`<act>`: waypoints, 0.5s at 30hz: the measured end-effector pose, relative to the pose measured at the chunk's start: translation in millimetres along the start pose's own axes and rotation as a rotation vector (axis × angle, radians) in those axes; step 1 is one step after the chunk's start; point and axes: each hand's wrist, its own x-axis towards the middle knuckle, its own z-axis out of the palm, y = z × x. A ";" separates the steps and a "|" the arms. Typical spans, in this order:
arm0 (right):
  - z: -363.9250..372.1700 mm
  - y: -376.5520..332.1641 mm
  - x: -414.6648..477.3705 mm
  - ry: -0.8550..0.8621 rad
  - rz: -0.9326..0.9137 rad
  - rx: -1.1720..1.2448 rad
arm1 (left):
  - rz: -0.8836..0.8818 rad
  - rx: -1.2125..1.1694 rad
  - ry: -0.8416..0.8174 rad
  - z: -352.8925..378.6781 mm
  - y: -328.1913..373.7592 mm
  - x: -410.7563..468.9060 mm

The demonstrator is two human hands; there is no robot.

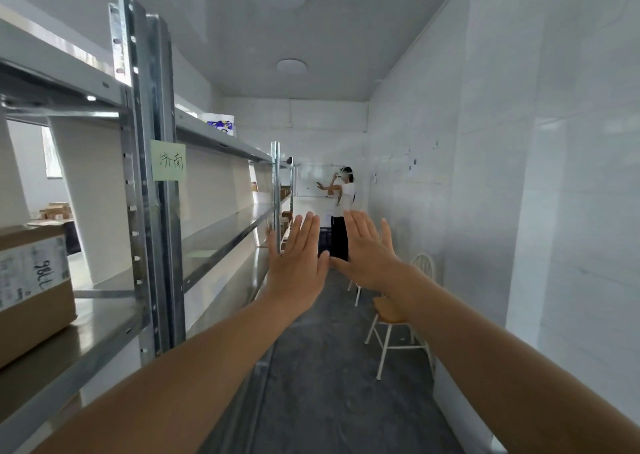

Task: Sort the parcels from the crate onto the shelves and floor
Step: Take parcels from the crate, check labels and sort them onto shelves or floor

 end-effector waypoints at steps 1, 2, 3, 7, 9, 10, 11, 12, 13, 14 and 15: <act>1.1 2.0 2.7 -0.001 0.009 0.005 | -0.004 -0.007 -0.002 0.6 0.6 2.2; 1.7 4.3 5.5 -0.005 0.015 0.012 | -0.006 -0.017 -0.003 0.5 1.0 5.1; 2.5 6.7 7.9 -0.010 0.016 0.019 | -0.009 -0.027 -0.004 0.5 1.4 8.2; 4.1 16.8 14.3 -0.018 0.004 0.036 | -0.029 -0.006 0.013 3.6 1.6 21.5; 5.4 24.2 19.3 -0.011 0.001 0.045 | -0.036 0.009 0.013 5.9 1.8 27.9; 6.9 28.4 22.1 -0.007 -0.004 0.055 | -0.032 0.012 0.011 6.8 3.0 31.2; 8.6 33.0 24.3 -0.003 -0.008 0.068 | -0.026 0.014 0.010 7.5 5.1 34.5; 10.4 37.9 25.7 -0.001 -0.011 0.081 | -0.025 0.011 0.010 8.4 8.2 38.0; 12.3 43.2 26.8 -0.003 -0.015 0.094 | -0.033 0.003 0.010 9.8 12.2 41.4; 13.9 48.9 27.7 -0.009 -0.020 0.107 | -0.047 -0.003 0.007 11.8 16.5 44.5; 15.5 55.1 28.5 -0.015 -0.025 0.117 | -0.057 0.002 0.003 14.8 20.9 46.9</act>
